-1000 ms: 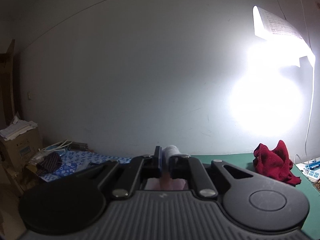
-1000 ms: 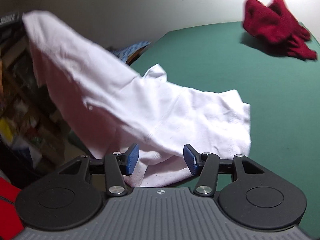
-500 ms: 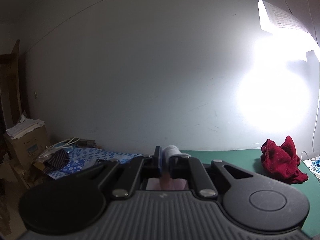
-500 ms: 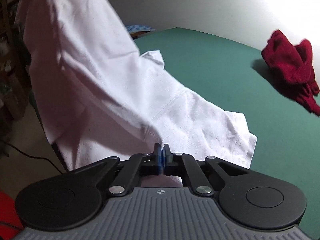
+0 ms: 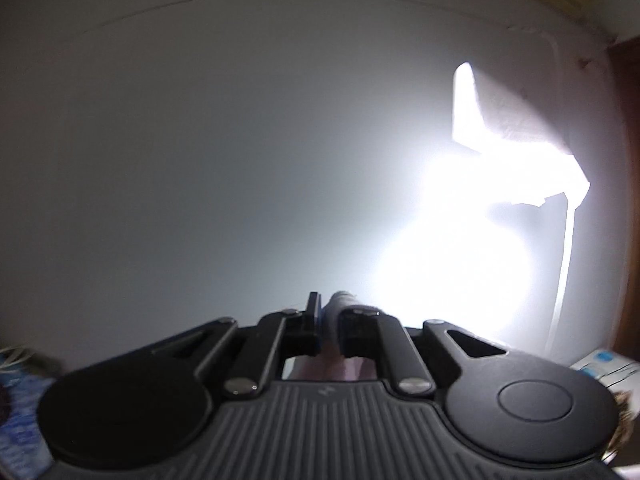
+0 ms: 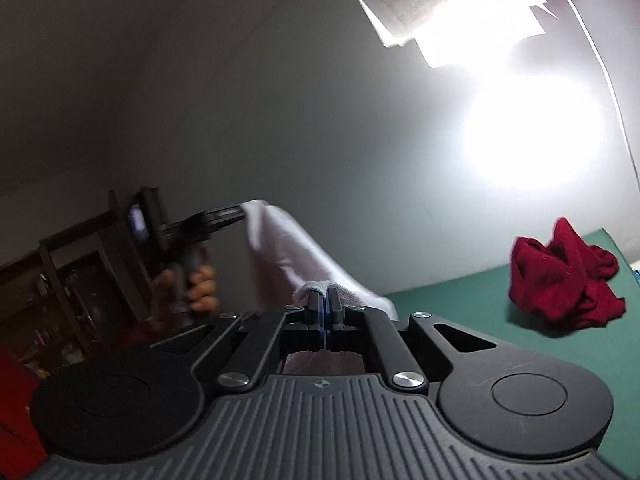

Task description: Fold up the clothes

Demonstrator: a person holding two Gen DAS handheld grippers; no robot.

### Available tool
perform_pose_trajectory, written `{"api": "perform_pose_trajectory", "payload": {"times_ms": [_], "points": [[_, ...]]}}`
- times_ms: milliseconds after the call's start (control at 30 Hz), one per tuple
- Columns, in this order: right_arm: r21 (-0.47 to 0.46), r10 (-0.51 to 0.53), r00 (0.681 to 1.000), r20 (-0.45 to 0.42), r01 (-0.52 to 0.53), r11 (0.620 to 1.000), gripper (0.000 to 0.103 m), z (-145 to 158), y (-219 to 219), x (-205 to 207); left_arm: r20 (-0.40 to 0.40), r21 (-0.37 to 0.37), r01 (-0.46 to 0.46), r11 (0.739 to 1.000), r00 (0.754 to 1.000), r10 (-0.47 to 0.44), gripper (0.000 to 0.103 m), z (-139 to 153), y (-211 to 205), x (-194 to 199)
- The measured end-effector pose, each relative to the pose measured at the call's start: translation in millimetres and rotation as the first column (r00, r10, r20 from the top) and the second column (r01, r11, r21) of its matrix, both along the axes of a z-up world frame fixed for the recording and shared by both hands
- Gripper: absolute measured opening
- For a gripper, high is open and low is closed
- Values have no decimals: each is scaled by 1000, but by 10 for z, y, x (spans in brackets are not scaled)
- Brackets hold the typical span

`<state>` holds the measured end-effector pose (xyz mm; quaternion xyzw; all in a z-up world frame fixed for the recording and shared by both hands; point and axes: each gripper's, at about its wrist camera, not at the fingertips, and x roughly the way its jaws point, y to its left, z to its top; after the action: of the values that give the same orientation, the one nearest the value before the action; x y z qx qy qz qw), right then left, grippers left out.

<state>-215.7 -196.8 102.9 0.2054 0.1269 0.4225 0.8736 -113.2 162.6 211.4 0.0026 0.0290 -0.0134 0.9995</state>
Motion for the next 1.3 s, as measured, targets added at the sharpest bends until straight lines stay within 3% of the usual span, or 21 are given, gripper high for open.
{"api": "perform_pose_trajectory", "payload": {"times_ms": [33,100,200,300,367,433,500,533,567,600,667,767,833,967,1100,1200,1233,1267,1300], "points": [[13,17,1000,5,-17,1000,1,34,109,-56,-12,-5,24,1000,1000,-24,35,12,-31,138],[25,78,996,-34,-77,997,1,-84,490,-66,-61,3,63,998,996,-62,53,-119,-107,376],[-29,137,982,-126,-142,989,1,-432,1144,9,-180,49,129,990,976,-119,54,-507,-244,689],[-155,155,961,-229,-193,969,4,-840,1811,92,-347,113,187,976,928,-137,56,-1084,-337,898],[-228,149,940,-307,-225,947,14,-1084,2130,199,-435,148,208,967,892,-125,58,-1431,-298,920],[-256,131,906,-401,-248,934,15,-1284,2340,331,-475,135,207,969,872,-120,60,-1595,-81,745],[-233,126,888,-442,-249,940,24,-1301,2320,448,-514,122,204,971,850,-114,74,-1760,136,571],[-231,115,891,-439,-235,944,41,-1261,2262,493,-534,116,203,972,838,-112,81,-1842,244,484],[-232,93,904,-418,-205,951,55,-1201,2168,533,-553,109,202,973,826,-109,96,-1924,352,397],[-243,65,917,-393,-171,955,60,-1133,2044,567,-571,103,200,974,814,-107,98,-2007,461,310],[-266,7,941,-339,-102,958,63,-996,1788,633,-608,90,196,976,787,-102,93,-2171,678,136],[-323,-106,952,-287,8,946,64,-905,1571,809,-660,71,189,979,745,-96,98,-2418,1003,-125],[-375,-131,956,-263,24,927,64,-866,1581,992,-691,52,179,982,717,-94,99,-2572,1174,-304],[-537,-56,992,-112,-13,843,64,-901,1985,1356,-719,-65,93,994,686,-111,100,-2761,958,-721],[-606,116,990,-82,-142,782,64,-1049,2392,1690,-745,-166,0,986,655,-125,101,-2955,732,-1118],[-689,128,989,-66,-139,712,64,-1278,2683,1893,-771,-122,-83,989,636,-42,101,-3150,483,-1178],[-718,115,992,-56,-120,686,54,-1347,2759,1958,-779,-110,-113,988,626,-15,97,-3213,424,-1173],[-738,96,994,-53,-104,667,20,-1397,2711,1924,-789,-100,-139,985,615,6,89,-3273,365,-1166],[-725,80,994,-73,-108,680,10,-1391,2644,1959,-800,-98,-155,983,600,15,62,-3321,305,-1152]]}}
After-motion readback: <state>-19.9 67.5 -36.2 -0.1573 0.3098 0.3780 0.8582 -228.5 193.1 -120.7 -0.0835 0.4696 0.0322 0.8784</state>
